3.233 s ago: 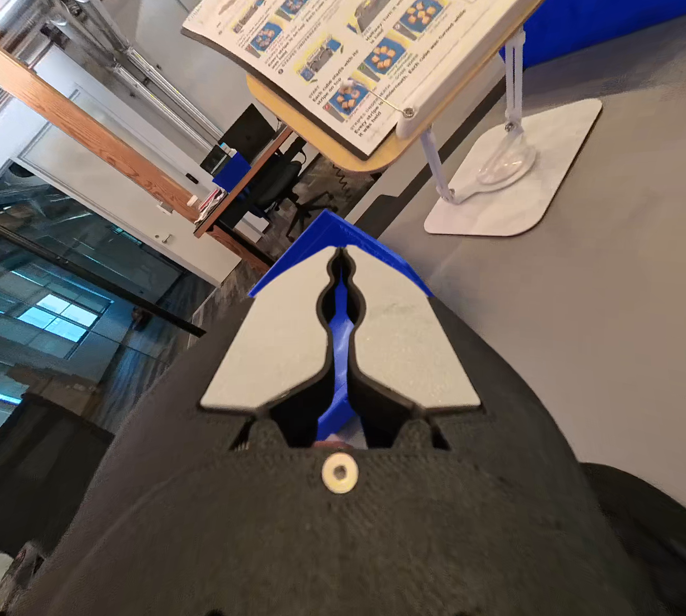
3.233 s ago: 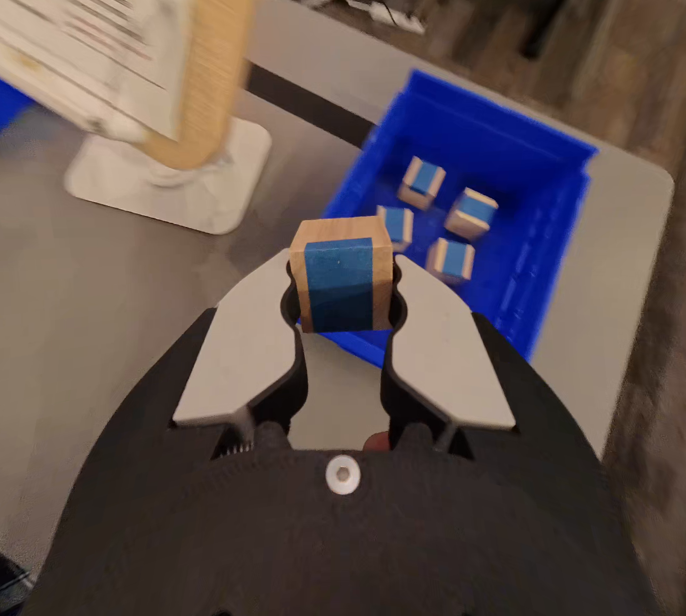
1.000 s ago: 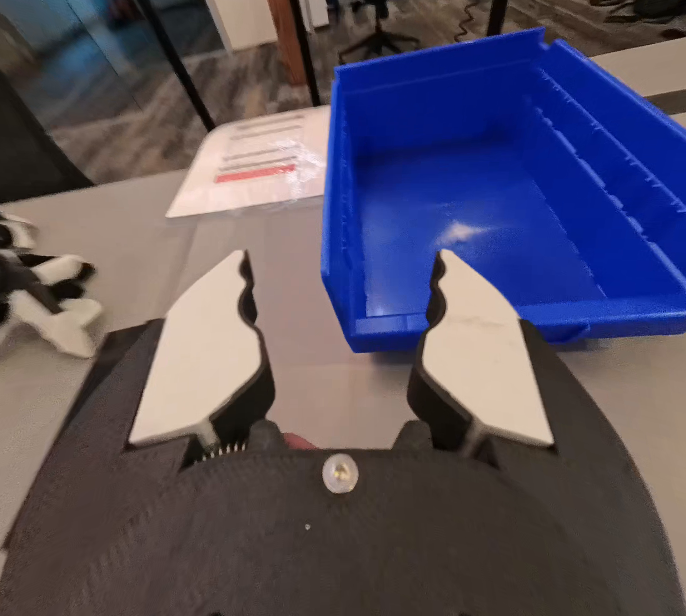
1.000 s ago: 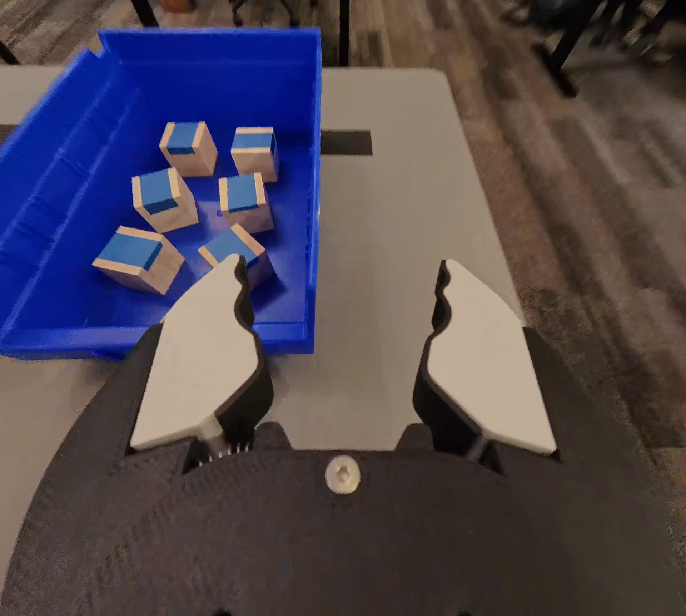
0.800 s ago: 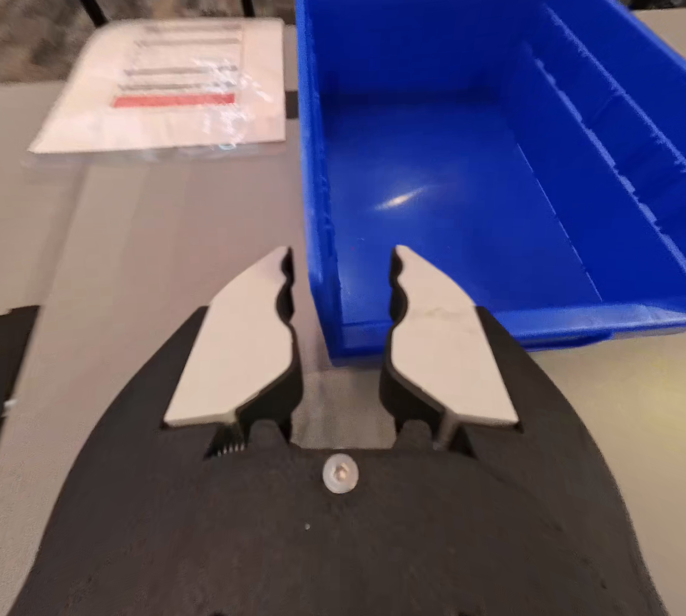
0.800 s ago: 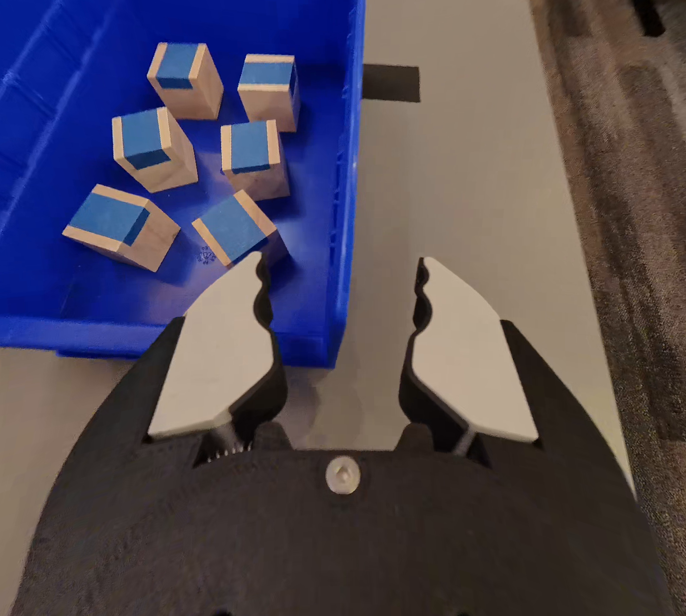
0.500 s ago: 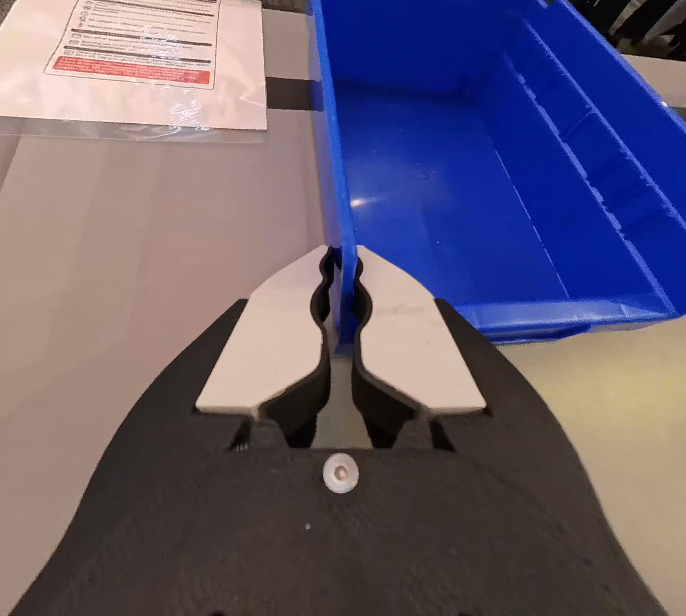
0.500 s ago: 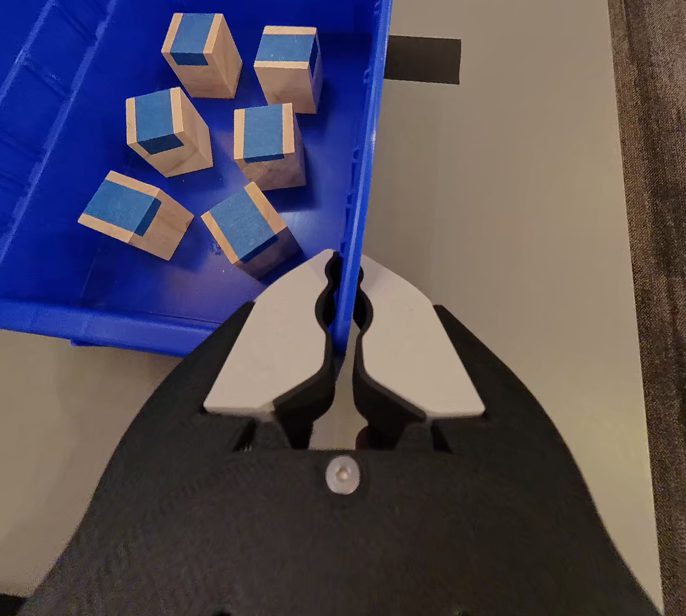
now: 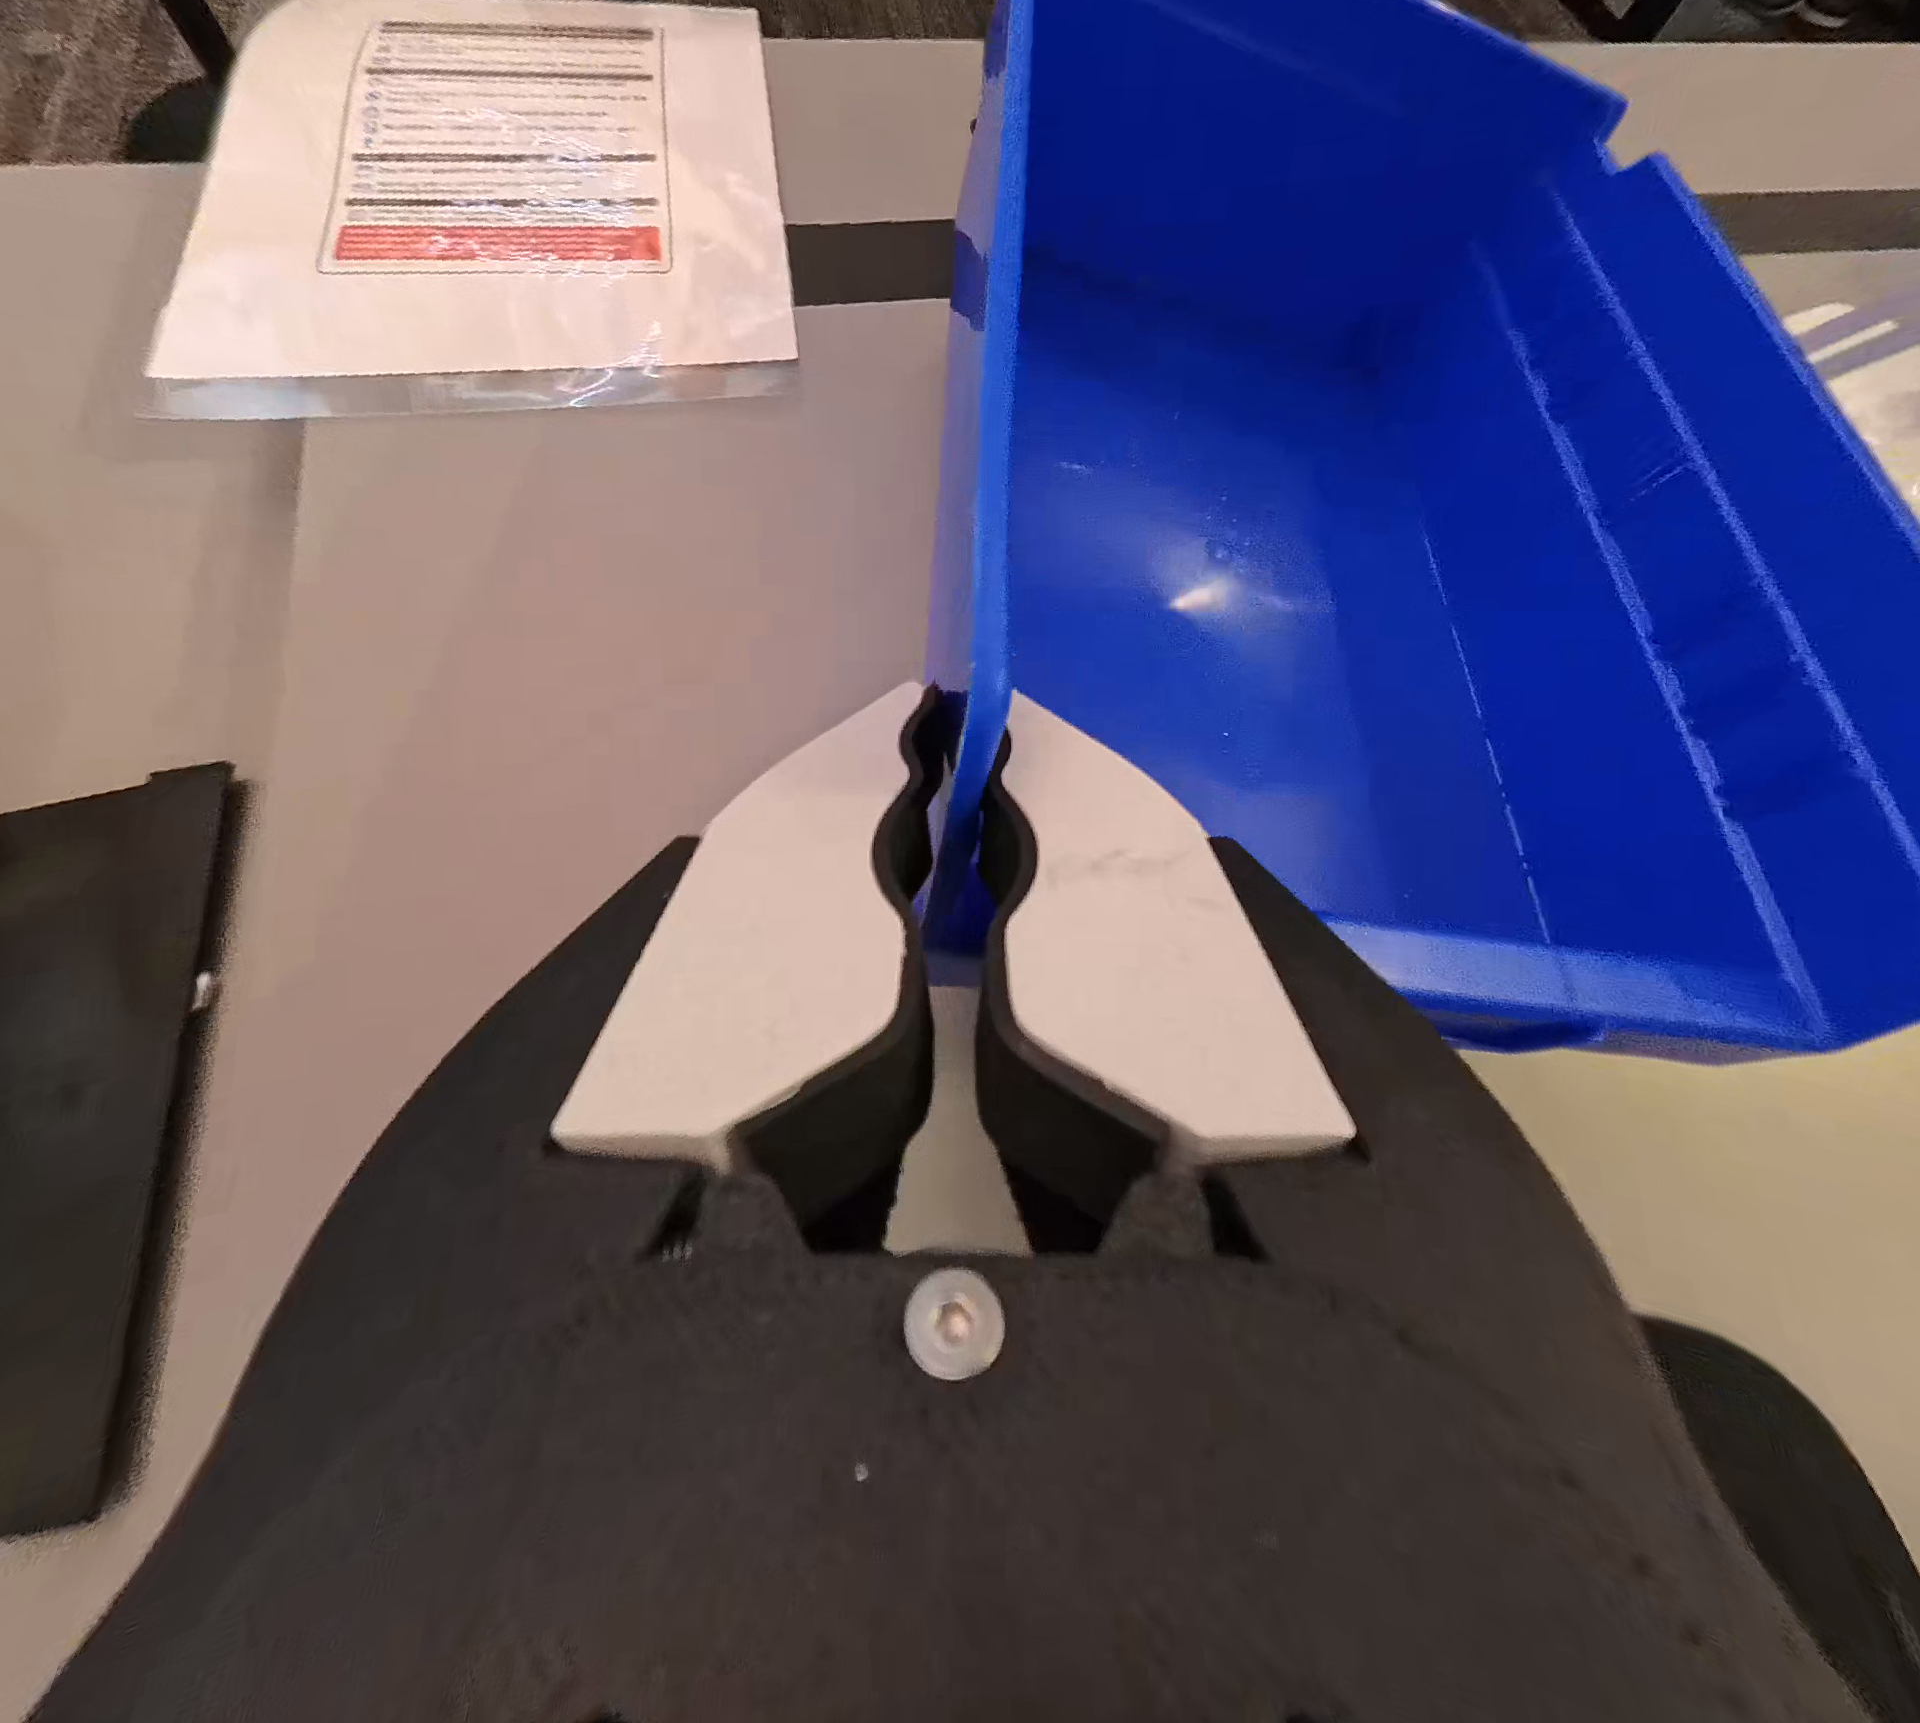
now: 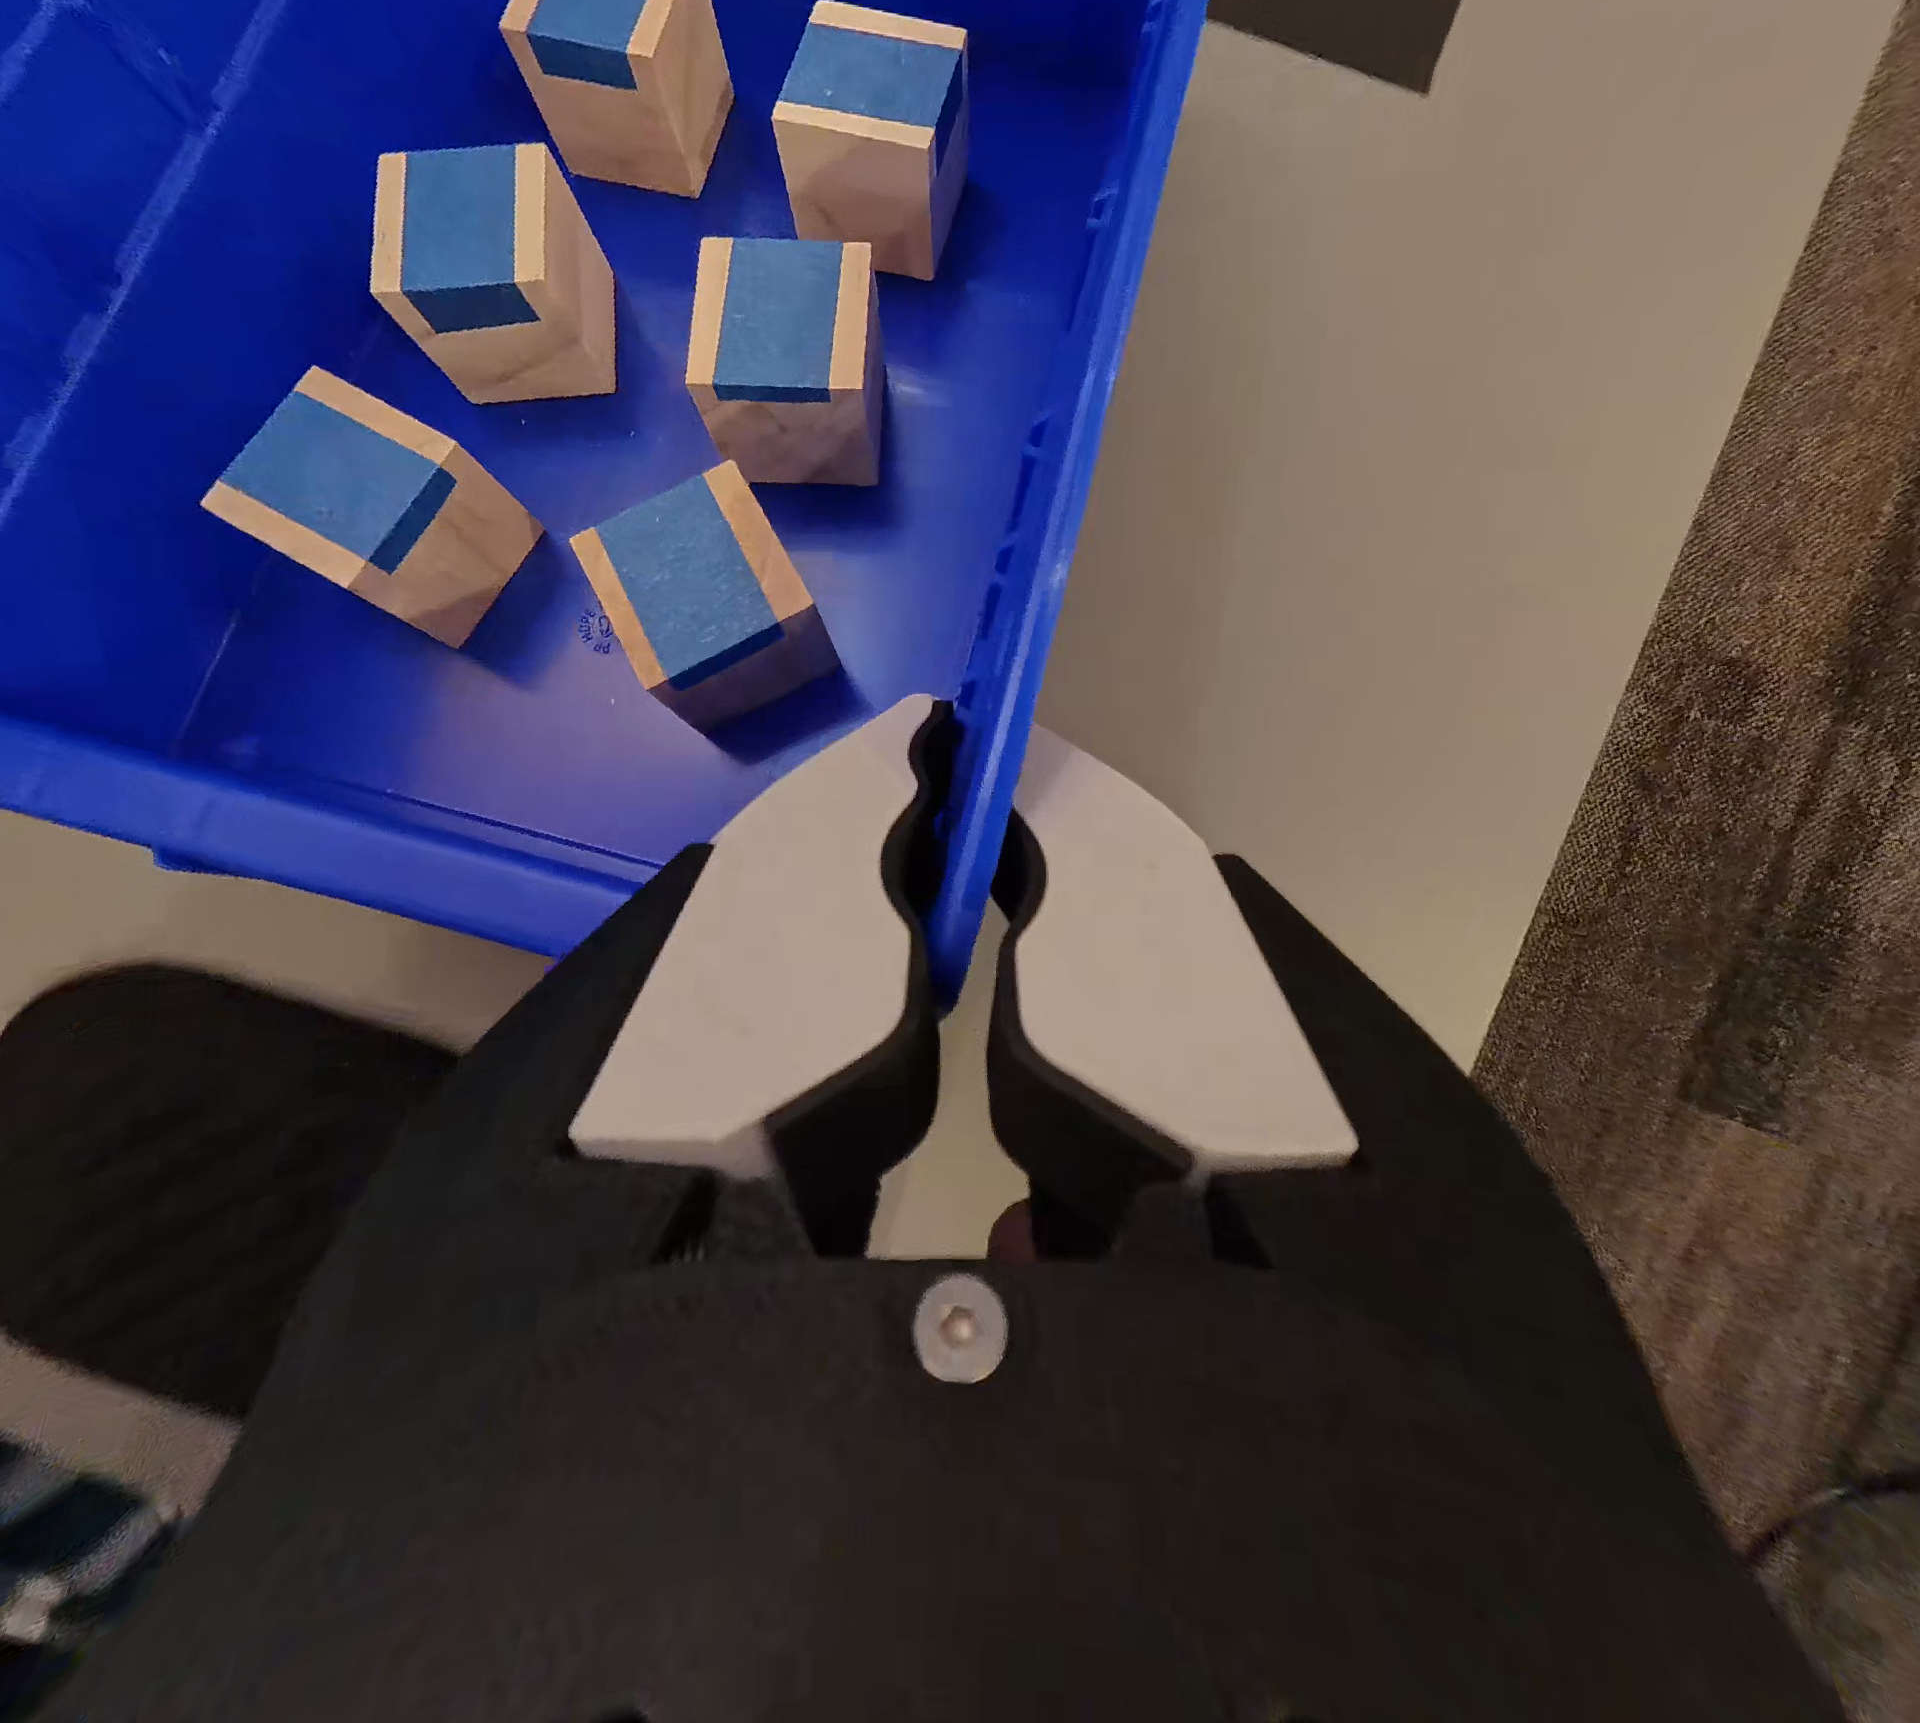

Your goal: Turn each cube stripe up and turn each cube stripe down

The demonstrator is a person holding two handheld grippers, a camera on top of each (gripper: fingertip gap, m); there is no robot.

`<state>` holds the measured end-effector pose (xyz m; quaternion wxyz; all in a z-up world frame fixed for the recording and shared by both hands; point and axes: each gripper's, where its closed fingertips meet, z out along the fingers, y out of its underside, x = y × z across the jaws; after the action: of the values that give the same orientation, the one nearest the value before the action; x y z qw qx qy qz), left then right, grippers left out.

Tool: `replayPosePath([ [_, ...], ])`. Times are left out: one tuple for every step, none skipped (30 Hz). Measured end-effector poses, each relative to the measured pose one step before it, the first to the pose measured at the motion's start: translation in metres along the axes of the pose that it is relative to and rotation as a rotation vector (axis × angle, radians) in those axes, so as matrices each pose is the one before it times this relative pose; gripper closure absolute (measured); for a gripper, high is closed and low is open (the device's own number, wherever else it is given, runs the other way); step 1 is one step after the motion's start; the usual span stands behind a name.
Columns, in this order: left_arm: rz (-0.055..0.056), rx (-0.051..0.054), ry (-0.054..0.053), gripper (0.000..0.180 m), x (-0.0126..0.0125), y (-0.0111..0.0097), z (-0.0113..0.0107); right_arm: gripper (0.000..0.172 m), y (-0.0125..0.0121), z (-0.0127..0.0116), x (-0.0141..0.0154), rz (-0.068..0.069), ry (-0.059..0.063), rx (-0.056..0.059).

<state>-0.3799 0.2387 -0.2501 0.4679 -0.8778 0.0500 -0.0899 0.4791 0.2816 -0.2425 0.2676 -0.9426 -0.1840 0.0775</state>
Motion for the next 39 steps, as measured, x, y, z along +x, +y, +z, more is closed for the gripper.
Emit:
replayPosePath([
  [0.0047,0.0011,-0.0073,0.176,-0.00061,0.00080,-0.00800,0.167,0.00336,-0.00584,-0.00335,-0.0156,-0.0137,-0.0167],
  [0.0037,0.0039,-0.0054,0.176,-0.00012,0.00097,-0.00787,0.167,0.00373,-0.00549,-0.00390,-0.0156,-0.0130,-0.0156],
  [0.0021,0.0058,-0.0039,0.176,-0.00002,0.00095,-0.00798,0.167,0.00390,-0.00518,-0.00479,-0.0222,-0.0110,-0.0155],
  [-0.0042,0.0115,-0.0056,0.175,0.00004,0.00020,-0.00843,0.167,0.00381,-0.00469,-0.00530,-0.0234,-0.0095,-0.0149],
  [-0.0017,0.0164,-0.0098,0.175,-0.00030,-0.00073,-0.00888,0.166,0.00377,-0.00415,-0.00600,-0.0219,-0.0108,-0.0134],
  [0.0018,0.0160,-0.0115,0.174,-0.00060,-0.00108,-0.00928,0.166,0.00315,-0.00376,-0.00656,-0.0190,-0.0126,-0.0102],
  [-0.0036,0.0185,-0.0092,0.174,-0.00077,-0.00154,-0.00970,0.166,0.00282,-0.00329,-0.00707,-0.0173,-0.0138,-0.0082],
  [-0.0040,0.0225,-0.0099,0.174,-0.00088,-0.00193,-0.00983,0.166,0.00277,-0.00249,-0.00778,-0.0179,-0.0144,-0.0082],
  [0.0086,0.0161,-0.0163,0.173,-0.00103,-0.00113,-0.00938,0.167,0.00231,-0.00182,-0.00819,-0.0185,-0.0131,-0.0071],
  [-0.0020,0.0222,-0.0193,0.174,-0.00167,-0.00153,-0.00891,0.167,0.00169,-0.00109,-0.00857,-0.0186,-0.0129,-0.0057],
  [-0.0082,0.0290,-0.0140,0.173,-0.00157,-0.00253,-0.00838,0.167,0.00098,-0.00056,-0.00906,-0.0172,-0.0136,-0.0041],
  [-0.0069,0.0282,-0.0116,0.173,-0.00177,-0.00266,-0.00768,0.167,0.00046,-0.00011,-0.00960,-0.0173,-0.0146,-0.0038],
  [-0.0117,0.0283,-0.0059,0.173,-0.00202,-0.00308,-0.00759,0.167,0.00011,0.00038,-0.01004,-0.0195,-0.0144,-0.0049],
  [-0.0151,0.0221,-0.0027,0.174,-0.00188,-0.00282,-0.00717,0.167,-0.00054,0.00043,-0.01009,-0.0201,-0.0133,-0.0047],
  [-0.0143,0.0169,-0.0027,0.173,-0.00194,-0.00291,-0.00719,0.167,-0.00058,0.00056,-0.00991,-0.0179,-0.0133,-0.0048],
  [-0.0102,0.0211,-0.0042,0.174,-0.00190,-0.00375,-0.00732,0.167,-0.00071,0.00067,-0.00958,-0.0191,-0.0112,-0.0046],
  [-0.0054,0.0211,-0.0091,0.174,-0.00237,-0.00418,-0.00736,0.167,-0.00103,0.00123,-0.00981,-0.0210,-0.0096,-0.0038],
  [-0.0049,0.0190,-0.0115,0.174,-0.00298,-0.00421,-0.00718,0.167,-0.00129,0.00190,-0.01000,-0.0200,-0.0117,-0.0023],
  [-0.0077,0.0178,-0.0099,0.174,-0.00326,-0.00447,-0.00696,0.168,-0.00202,0.00246,-0.00994,-0.0145,-0.0137,0.0019],
  [-0.0063,0.0169,-0.0109,0.174,-0.00395,-0.00463,-0.00668,0.168,-0.00249,0.00333,-0.01005,-0.0130,-0.0131,0.0026],
  [-0.0030,0.0180,-0.0111,0.174,-0.00385,-0.00515,-0.00587,0.168,-0.00347,0.00417,-0.00985,-0.0166,-0.0098,0.0026],
  [-0.0039,0.0163,-0.0088,0.173,-0.00352,-0.00543,-0.00517,0.168,-0.00503,0.00515,-0.00944,-0.0123,-0.0090,0.0074],
  [-0.0026,0.0159,-0.0071,0.173,-0.00310,-0.00561,-0.00485,0.166,-0.00605,0.00664,-0.00955,-0.0067,-0.0140,0.0086],
  [0.0002,0.0171,-0.0070,0.173,-0.00266,-0.00560,-0.00518,0.166,-0.00671,0.00737,-0.00966,-0.0091,-0.0164,0.0080],
  [0.0006,0.0139,-0.0059,0.173,-0.00204,-0.00477,-0.00497,0.167,-0.00783,0.00796,-0.00952,-0.0117,-0.0149,0.0093],
  [-0.0014,0.0127,-0.0029,0.173,-0.00171,-0.00408,-0.00448,0.166,-0.00840,0.00854,-0.00951,-0.0164,-0.0139,0.0069],
  [-0.0032,0.0086,-0.0005,0.173,-0.00170,-0.00318,-0.00393,0.166,-0.00914,0.00917,-0.00906,-0.0184,-0.0143,0.0051],
  [-0.0043,0.0084,-0.0002,0.173,-0.00204,-0.00267,-0.00373,0.166,-0.00991,0.00957,-0.00834,-0.0156,-0.0157,0.0060],
  [-0.0021,0.0096,-0.0031,0.173,-0.00234,-0.00217,-0.00335,0.166,-0.01025,0.00993,-0.00748,-0.0154,-0.0155,0.0042],
  [-0.0017,0.0062,-0.0053,0.173,-0.00256,-0.00146,-0.00274,0.166,-0.01075,0.01026,-0.00657,-0.0133,-0.0131,0.0032],
  [-0.0026,0.0049,-0.0066,0.173,-0.00310,-0.00119,-0.00267,0.166,-0.01100,0.01060,-0.00586,-0.0135,-0.0100,0.0027],
  [-0.0007,0.0046,-0.0073,0.173,-0.00343,-0.00118,-0.00267,0.166,-0.01072,0.01034,-0.00557,-0.0137,-0.0118,0.0001],
  [0.0008,0.0039,-0.0078,0.173,-0.00343,-0.00101,-0.00250,0.166,-0.01070,0.00961,-0.00558,-0.0110,-0.0175,0.0019],
  [-0.0007,0.0046,-0.0075,0.173,-0.00341,-0.00111,-0.00242,0.166,-0.01215,0.00902,-0.00516,-0.0053,-0.0177,0.0133],
  [-0.0034,0.0039,-0.0069,0.173,-0.00336,-0.00098,-0.00232,0.166,-0.01122,0.00965,-0.00440,-0.0071,-0.0095,0.0073],
  [-0.0024,0.0038,-0.0062,0.173,-0.00325,-0.00088,-0.00221,0.166,-0.00947,0.01031,-0.00425,-0.0142,-0.0032,-0.0035],
  [-0.0017,0.0058,-0.0045,0.173,-0.00302,-0.00105,-0.00205,0.166,-0.00918,0.01071,-0.00307,-0.0097,0.0056,-0.0029],
  [-0.0027,0.0052,-0.0033,0.173,-0.00276,-0.00092,-0.00167,0.166,-0.00876,0.01084,-0.00150,-0.0034,0.0088,-0.0015],
  [-0.0048,0.0036,-0.0018,0.173,-0.00257,-0.00069,-0.00125,0.166,-0.00840,0.01066,-0.00210,0.0011,-0.0054,0.0026],
])
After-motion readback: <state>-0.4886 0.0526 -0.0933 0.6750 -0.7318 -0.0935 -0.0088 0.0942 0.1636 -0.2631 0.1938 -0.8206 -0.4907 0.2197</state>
